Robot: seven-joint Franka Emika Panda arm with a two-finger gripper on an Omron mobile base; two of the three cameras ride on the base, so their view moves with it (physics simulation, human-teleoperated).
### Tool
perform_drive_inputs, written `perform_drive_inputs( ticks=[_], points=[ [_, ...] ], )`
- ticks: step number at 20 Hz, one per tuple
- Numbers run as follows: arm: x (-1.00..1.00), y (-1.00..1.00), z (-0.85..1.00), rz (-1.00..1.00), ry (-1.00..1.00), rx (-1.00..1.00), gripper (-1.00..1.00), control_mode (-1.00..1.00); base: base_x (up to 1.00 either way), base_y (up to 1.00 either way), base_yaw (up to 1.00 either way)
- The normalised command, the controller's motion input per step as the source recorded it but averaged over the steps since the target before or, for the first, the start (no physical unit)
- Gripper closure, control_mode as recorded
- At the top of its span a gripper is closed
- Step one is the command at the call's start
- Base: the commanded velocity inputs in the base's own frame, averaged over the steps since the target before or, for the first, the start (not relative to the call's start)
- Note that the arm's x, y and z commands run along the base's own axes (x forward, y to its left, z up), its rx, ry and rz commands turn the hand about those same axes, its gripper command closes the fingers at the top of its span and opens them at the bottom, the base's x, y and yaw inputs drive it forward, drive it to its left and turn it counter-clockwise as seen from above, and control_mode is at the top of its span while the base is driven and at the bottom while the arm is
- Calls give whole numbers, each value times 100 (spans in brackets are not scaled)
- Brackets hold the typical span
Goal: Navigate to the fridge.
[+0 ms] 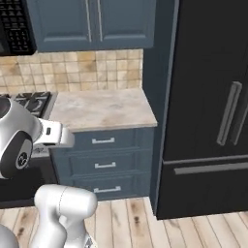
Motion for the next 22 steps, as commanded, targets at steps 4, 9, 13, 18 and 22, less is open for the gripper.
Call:
perform_drive_inputs(
  ticks=[4, 9, 13, 18, 22],
  points=[
    [0, 0, 0, 0, 0, 0, -100, 100, 6, -100, 27],
    [0, 0, 0, 0, 0, 0, -100, 100, 14, -100, 26],
    [0, 0, 0, 0, 0, 0, -100, 100, 18, -100, 23],
    [0, 0, 0, 0, 0, 0, -100, 100, 24, -100, 17],
    [0, 0, 0, 0, 0, 0, -100, 100, 83, -100, 15]
  ],
)
